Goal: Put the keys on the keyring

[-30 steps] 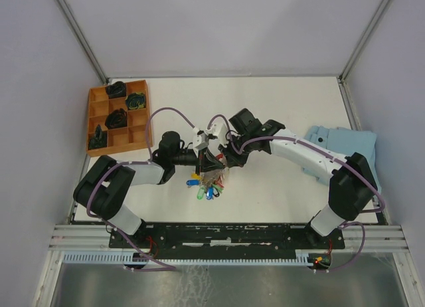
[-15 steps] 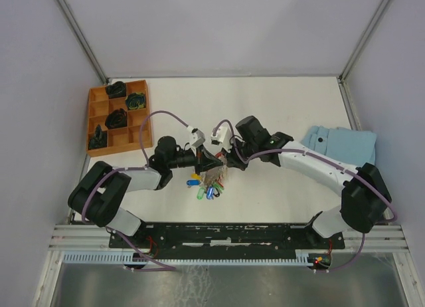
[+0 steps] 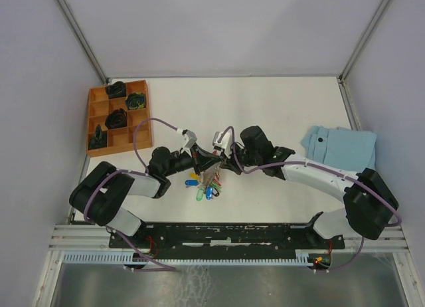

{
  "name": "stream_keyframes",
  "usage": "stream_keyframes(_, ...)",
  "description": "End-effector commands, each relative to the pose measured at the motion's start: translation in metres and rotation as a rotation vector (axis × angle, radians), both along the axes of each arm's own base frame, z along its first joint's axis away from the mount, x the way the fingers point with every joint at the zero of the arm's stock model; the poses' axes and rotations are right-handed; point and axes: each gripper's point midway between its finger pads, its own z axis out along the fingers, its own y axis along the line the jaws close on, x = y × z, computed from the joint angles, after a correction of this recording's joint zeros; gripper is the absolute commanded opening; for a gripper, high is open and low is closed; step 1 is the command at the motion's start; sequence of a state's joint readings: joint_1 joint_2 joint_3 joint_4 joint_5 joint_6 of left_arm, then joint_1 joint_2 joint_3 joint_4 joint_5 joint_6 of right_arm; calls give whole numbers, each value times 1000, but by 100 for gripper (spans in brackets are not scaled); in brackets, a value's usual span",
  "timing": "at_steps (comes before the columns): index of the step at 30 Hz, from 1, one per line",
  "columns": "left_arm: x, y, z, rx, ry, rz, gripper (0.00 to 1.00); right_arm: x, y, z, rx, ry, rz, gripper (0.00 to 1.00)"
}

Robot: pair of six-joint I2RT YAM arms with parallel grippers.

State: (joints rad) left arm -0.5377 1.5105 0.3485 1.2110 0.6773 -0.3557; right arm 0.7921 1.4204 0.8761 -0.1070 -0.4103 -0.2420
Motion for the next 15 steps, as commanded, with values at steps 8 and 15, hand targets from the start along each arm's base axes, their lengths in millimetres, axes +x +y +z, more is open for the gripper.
stream_keyframes(8, 5, 3, 30, -79, -94, 56, 16, 18, -10, 43, -13, -197, -30, 1)
stream_keyframes(15, 1, 8, 27, -10, -122, 44, 35, 19, -8, 48, -53, -213, 22, 1)
